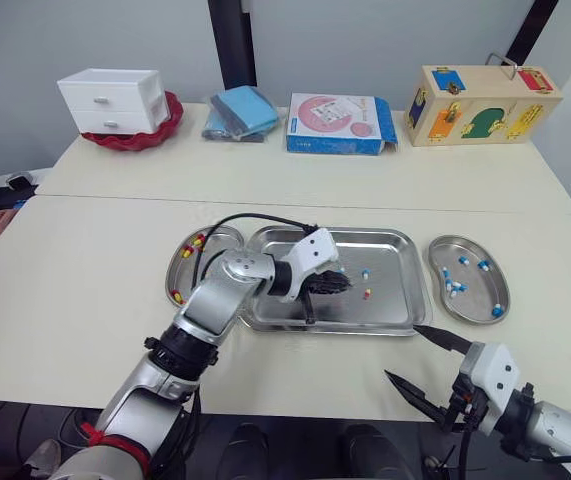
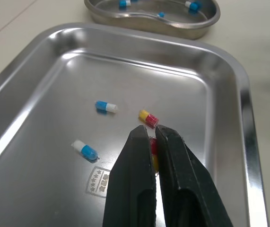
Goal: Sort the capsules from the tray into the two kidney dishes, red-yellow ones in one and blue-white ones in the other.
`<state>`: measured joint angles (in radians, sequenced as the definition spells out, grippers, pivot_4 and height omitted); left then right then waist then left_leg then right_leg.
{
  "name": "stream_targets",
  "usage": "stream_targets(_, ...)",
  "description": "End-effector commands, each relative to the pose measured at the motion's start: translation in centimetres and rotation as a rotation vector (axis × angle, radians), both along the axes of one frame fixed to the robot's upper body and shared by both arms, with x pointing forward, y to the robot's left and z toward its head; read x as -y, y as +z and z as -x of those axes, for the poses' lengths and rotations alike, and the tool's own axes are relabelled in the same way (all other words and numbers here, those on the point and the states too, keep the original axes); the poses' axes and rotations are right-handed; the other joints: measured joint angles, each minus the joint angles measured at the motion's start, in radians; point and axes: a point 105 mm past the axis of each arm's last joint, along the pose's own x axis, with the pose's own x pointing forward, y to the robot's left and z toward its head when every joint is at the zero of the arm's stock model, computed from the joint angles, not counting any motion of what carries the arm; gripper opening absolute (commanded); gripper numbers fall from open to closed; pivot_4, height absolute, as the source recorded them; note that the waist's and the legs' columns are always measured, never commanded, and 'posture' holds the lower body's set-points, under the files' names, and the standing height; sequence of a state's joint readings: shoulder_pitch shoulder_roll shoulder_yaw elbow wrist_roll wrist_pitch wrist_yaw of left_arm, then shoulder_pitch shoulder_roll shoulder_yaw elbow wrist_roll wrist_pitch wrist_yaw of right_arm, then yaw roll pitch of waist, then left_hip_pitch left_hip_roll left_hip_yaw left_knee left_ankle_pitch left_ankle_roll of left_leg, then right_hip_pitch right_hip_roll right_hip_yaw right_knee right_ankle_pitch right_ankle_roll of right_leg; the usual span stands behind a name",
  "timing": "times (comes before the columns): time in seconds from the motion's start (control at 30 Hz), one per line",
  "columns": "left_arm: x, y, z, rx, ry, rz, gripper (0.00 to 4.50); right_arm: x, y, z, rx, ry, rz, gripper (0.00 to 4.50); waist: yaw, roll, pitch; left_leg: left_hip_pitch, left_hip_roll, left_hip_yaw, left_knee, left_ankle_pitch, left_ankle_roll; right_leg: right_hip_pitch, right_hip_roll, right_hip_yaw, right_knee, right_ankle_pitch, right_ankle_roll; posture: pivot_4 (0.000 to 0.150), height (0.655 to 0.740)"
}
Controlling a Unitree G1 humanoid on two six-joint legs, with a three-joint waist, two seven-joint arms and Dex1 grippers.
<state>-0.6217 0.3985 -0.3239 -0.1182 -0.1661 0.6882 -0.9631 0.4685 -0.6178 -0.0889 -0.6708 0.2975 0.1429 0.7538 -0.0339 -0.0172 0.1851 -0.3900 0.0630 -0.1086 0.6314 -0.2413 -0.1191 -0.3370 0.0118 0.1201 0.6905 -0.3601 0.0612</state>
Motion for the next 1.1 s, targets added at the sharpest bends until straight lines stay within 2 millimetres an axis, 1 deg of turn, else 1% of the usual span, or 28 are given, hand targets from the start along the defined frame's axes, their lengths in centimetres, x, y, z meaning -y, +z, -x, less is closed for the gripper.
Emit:
stream_targets(0.03, -3.7, 2.7, -0.2, 0.021, 0.161, 0.065, 0.06, -0.8, 0.7, -0.6, 0.032, 0.086, -0.006, 4.50, -0.007, 0.000, 0.000, 0.000, 0.000, 0.000, 0.000, 0.000, 0.000, 0.000, 0.000, 0.000, 0.000, 0.000, 0.000, 0.150, 0.7400)
stream_targets(0.2, -8.6, 3.5, 0.2, 0.003, 0.387, 0.093, 0.06, -1.9, 1.0, -1.6, 0.053, 0.174, -0.014, 4.50, 0.003, 0.000, 0.000, 0.000, 0.001, -0.001, 0.000, 0.000, 0.000, 0.000, 0.000, -0.001, 0.000, 0.000, 0.000, 0.150, 0.7400)
stream_targets(0.3, -12.2, 3.3, 0.1, 0.038, 0.574, 0.082, 0.06, -2.9, 1.1, -2.0, 0.063, 0.220, -0.029, 4.50, 0.005, -0.001, 0.000, -0.001, 0.000, -0.001, 0.000, 0.000, 0.000, 0.000, -0.001, -0.001, -0.001, 0.000, 0.000, 0.150, 0.7400)
stream_targets(0.4, -14.7, 3.1, 0.1, 0.068, 0.723, 0.098, 0.06, -3.5, 1.2, -2.5, 0.069, 0.247, -0.043, 4.50, 0.007, -0.001, 0.001, -0.001, 0.000, -0.002, 0.000, 0.000, 0.000, 0.000, 0.000, -0.002, 0.000, 0.000, 0.000, 0.150, 0.7400)
stream_targets(0.53, -16.5, 3.2, 0.1, 0.088, 0.851, 0.150, 0.06, -3.9, 1.2, -2.8, 0.071, 0.267, -0.051, 4.50, 0.009, -0.001, 0.001, -0.001, 0.000, -0.002, 0.001, 0.000, 0.000, 0.000, -0.001, -0.002, 0.000, 0.000, 0.000, 0.150, 0.7400)
stream_targets(0.7, -17.9, 2.8, -0.1, 0.100, 0.934, 0.171, 0.06, -4.0, 1.2, -3.0, 0.070, 0.274, -0.055, 4.50, 0.007, -0.001, 0.001, -0.001, 0.000, -0.002, 0.000, 0.000, 0.000, -0.001, -0.001, -0.002, 0.000, 0.000, 0.000, 0.150, 0.7400)
stream_targets(0.77, -18.1, 2.8, -0.2, 0.114, 0.937, 0.158, 0.57, -4.0, 1.2, -3.1, 0.068, 0.274, -0.056, 4.50, 0.007, -0.001, 0.001, -0.001, 0.000, -0.002, 0.000, 0.000, 0.000, -0.001, -0.001, -0.002, 0.000, 0.000, 0.000, 0.150, 0.7400)
stream_targets(0.8, -18.2, 2.8, -0.3, 0.130, 0.940, 0.148, 0.75, -4.0, 1.2, -3.1, 0.067, 0.273, -0.056, 4.50, 0.007, -0.001, 0.001, -0.001, 0.000, -0.002, 0.000, 0.000, 0.000, -0.001, -0.001, -0.002, 0.000, 0.000, 0.000, 0.150, 0.7400)
stream_targets(0.9, -18.2, 2.9, -0.7, 0.180, 0.931, 0.115, 1.76, -3.9, 1.3, -3.1, 0.065, 0.271, -0.055, 4.50, 0.007, -0.001, 0.001, -0.001, 0.000, -0.002, 0.000, 0.000, 0.000, -0.001, -0.001, -0.002, 0.000, 0.000, 0.000, 0.150, 0.7400)
stream_targets(1.03, -18.0, 2.6, -0.9, 0.249, 0.891, 0.042, 3.09, -3.9, 1.3, -3.1, 0.063, 0.264, -0.055, 4.50, 0.006, -0.001, 0.001, -0.001, 0.000, -0.002, 0.000, 0.000, 0.000, -0.001, -0.001, -0.002, 0.000, 0.000, 0.000, 0.150, 0.7400)
stream_targets(1.1, -18.1, 2.3, -0.9, 0.262, 0.888, 0.035, 3.75, -3.9, 1.3, -3.1, 0.062, 0.261, -0.055, 4.50, 0.005, -0.001, 0.001, -0.001, 0.000, -0.002, 0.000, 0.000, 0.000, -0.001, -0.001, -0.002, 0.000, 0.000, 0.000, 0.150, 0.7400)
